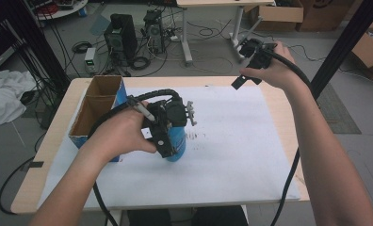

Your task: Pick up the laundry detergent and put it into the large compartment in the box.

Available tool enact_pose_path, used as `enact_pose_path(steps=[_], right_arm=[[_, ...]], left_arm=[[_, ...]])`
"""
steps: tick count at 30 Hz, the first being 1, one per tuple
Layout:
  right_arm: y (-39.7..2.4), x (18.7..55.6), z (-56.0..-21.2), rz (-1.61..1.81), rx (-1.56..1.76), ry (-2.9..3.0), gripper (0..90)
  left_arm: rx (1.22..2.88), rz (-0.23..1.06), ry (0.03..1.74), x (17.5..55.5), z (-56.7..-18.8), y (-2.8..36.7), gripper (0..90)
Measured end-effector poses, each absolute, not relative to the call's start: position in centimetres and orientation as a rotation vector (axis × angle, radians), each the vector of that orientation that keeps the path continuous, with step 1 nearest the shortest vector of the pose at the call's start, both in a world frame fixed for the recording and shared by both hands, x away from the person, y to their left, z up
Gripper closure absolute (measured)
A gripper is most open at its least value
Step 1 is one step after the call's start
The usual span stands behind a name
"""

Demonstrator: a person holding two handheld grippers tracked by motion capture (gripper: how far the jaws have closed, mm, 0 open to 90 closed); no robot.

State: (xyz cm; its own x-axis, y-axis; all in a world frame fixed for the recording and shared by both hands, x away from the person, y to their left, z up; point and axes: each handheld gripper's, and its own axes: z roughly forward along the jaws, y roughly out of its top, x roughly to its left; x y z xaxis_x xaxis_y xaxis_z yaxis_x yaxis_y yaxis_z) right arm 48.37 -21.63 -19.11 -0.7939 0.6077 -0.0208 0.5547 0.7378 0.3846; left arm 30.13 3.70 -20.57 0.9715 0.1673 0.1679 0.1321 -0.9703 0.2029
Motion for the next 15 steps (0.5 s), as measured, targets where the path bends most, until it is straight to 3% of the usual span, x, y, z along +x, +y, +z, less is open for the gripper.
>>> enact_pose_path(steps=[15], right_arm=[[-21.35,48.34,-19.26,0.55,0.921,2.8,22.2]], left_arm=[[2.893,0.285,0.346,30.83,-20.09,4.15,12.7]])
